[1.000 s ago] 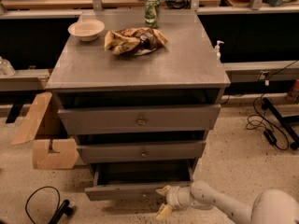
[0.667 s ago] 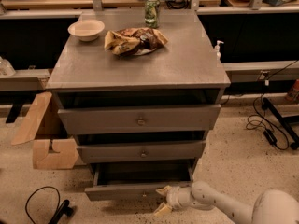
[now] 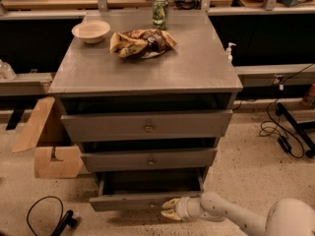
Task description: Close bottom drawer
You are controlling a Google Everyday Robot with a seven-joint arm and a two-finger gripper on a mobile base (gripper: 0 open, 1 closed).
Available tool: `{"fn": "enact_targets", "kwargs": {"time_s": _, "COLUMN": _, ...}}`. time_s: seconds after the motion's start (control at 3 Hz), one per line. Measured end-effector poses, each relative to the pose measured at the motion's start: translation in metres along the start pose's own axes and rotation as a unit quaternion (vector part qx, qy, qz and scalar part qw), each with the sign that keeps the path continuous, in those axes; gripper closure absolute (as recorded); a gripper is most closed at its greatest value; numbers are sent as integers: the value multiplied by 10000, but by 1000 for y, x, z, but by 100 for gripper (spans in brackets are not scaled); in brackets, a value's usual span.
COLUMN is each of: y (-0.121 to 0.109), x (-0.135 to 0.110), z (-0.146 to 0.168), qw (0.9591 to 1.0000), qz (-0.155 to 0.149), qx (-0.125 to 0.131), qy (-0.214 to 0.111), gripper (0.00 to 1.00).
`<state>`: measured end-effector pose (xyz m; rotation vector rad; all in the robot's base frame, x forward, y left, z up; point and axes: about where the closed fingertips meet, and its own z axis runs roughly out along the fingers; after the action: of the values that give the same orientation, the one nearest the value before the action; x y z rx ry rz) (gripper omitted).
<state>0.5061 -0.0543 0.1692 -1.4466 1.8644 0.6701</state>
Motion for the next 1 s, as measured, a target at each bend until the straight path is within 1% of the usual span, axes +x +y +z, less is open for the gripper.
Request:
{"fn": "enact_targets", "kwargs": {"time_s": 0.33, "y": 7, "x": 30, "z": -18, "qw": 9989, "qz": -45, "qx": 277, "qy": 378, "gripper": 87}}
{"fn": "enact_targets", "kwargs": {"time_s": 0.67, "y": -3, "x": 66, "z": -38, "qw": 9937, "qz": -175, "qx": 851, "qy": 715, "gripper": 100}}
{"fn": "enact_targets", "kwargs": {"time_s": 1.0, "y": -3, "x": 66, "z": -38, "qw": 9937, "qz": -175, "qx": 850, "qy": 715, "gripper": 100}}
